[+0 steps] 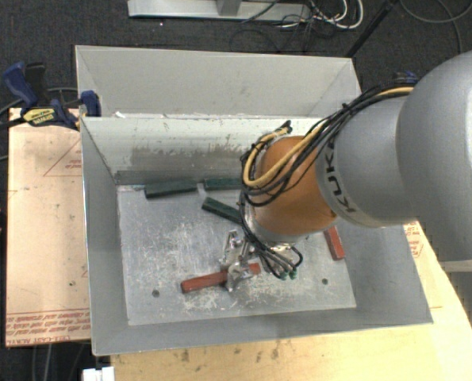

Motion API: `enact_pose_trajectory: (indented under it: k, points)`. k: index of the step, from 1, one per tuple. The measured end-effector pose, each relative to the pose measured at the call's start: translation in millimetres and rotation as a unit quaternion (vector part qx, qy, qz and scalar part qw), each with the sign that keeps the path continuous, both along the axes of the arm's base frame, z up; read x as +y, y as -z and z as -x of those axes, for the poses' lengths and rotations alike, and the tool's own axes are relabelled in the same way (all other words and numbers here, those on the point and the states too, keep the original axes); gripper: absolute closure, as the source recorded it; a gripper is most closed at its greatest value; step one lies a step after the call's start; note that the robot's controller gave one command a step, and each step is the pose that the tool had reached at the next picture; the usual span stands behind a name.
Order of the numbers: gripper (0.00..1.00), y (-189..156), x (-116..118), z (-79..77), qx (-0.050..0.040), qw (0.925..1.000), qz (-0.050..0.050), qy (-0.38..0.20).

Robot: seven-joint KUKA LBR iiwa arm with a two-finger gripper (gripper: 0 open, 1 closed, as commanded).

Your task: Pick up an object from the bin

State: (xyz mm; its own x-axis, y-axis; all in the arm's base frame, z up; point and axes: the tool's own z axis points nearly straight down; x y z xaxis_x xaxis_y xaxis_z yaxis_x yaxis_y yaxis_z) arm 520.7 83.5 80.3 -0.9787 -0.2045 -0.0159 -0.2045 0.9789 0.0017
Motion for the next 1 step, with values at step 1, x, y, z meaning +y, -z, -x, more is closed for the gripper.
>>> enact_pose_trajectory:
  k: [1]
  points:
    - [1.00,-140.8,-3.3,-13.4,0.0060,0.9998,0.002,-0.019]
